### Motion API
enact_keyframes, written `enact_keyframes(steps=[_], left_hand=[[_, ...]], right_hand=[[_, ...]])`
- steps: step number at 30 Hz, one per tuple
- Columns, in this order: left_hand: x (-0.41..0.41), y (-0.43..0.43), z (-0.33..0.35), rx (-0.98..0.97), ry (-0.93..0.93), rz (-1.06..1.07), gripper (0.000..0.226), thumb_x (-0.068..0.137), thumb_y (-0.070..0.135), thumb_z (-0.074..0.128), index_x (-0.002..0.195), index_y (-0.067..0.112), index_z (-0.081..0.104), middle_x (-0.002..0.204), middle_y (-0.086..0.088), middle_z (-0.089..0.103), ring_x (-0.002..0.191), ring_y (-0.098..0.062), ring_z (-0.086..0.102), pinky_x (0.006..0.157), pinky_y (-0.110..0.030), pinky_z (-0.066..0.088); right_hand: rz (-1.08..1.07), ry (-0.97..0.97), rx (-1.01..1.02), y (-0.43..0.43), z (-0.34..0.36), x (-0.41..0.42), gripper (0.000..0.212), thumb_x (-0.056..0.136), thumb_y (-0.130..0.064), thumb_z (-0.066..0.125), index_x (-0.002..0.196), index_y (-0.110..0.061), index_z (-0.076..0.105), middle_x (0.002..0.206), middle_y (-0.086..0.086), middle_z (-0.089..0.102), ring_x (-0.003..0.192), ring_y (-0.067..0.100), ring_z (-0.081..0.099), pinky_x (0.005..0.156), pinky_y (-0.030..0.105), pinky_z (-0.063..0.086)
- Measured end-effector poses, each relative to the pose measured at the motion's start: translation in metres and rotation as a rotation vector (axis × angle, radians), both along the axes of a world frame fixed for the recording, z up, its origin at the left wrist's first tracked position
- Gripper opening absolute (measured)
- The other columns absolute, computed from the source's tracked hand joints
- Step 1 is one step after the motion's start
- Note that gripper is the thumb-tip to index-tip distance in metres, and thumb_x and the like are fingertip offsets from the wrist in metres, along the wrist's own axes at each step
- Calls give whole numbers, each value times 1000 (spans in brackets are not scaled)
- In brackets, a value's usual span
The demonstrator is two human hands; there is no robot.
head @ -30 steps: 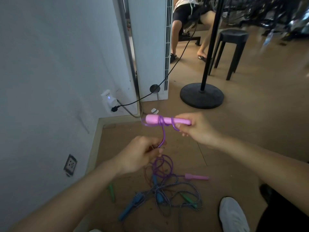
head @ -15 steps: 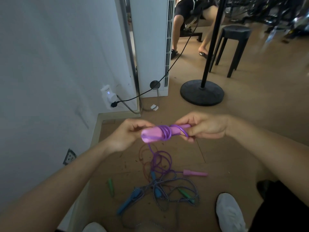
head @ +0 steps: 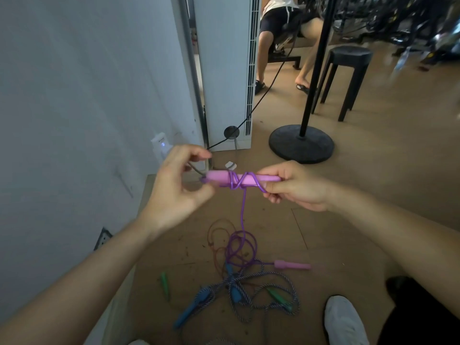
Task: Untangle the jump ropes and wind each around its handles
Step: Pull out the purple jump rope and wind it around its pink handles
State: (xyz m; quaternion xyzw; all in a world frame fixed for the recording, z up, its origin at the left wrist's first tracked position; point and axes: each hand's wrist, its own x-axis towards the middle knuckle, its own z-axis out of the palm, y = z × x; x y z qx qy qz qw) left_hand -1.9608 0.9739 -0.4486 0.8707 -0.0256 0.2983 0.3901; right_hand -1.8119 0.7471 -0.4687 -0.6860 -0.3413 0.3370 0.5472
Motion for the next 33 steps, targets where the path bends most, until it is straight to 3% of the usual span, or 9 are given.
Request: enact_keyframes(steps=[3,7,11,17,19,22,26,30,33], left_hand=[[3,3,-1,424,81,-115,68,73,40,81,136,29,56,136,10,56,126,-14,54,101,-43,47],[5,-1,-5,501,193,-274,71,78,33,83,142,30,53,138,12,59,123,-7,59,98,-39,52],[8,1,-4,337,232,-293,54,82,15,81,132,23,63,117,10,70,101,-6,67,87,-31,55],[12,9,-3,-212,369,-281,40,84,1,76,121,17,69,107,7,75,94,-4,66,86,-19,51],[13,10,-2,-344,377,-264,38,85,-1,74,117,20,69,102,7,76,86,-15,63,75,-24,55],[14,13,-1,-489,381,-267,36,85,2,73,119,14,69,102,-17,74,82,-25,64,75,-33,58],[15,19,-6,-472,419,-222,33,85,2,74,116,12,71,91,-23,70,75,-23,61,70,-31,53],[15,40,-20,-241,472,-14,46,75,12,86,114,18,64,100,-1,77,92,-23,71,88,-33,55],[14,50,-28,10,481,81,43,66,17,92,97,23,63,96,5,76,93,-16,72,91,-36,55]], right_hand=[[83,-54,-33,6,0,-11,19,95,9,52,108,7,65,71,3,61,62,11,56,56,21,44],[132,-23,-32,11,5,-19,21,94,8,53,101,-5,68,73,3,62,64,13,56,57,22,45],[51,72,29,16,1,-23,22,96,1,53,112,-7,65,75,8,61,65,16,56,58,25,44],[-221,303,162,28,-18,-29,48,92,-51,50,121,-14,61,100,10,69,88,24,64,73,33,51],[-197,268,128,33,-31,-35,48,84,-45,43,120,-20,62,115,4,70,106,21,63,90,36,49],[-57,182,19,42,-45,-52,40,78,-32,51,117,-28,60,119,-5,69,117,14,60,104,32,41],[49,78,-81,43,-56,-68,19,98,-8,55,115,-7,62,88,3,70,85,11,68,82,23,51],[-70,79,-95,37,-51,-66,6,97,-4,56,102,-5,52,71,8,62,53,14,59,52,26,50],[-27,-29,-196,29,-41,-61,7,93,-6,65,95,-6,58,65,3,65,49,14,58,46,25,48]])
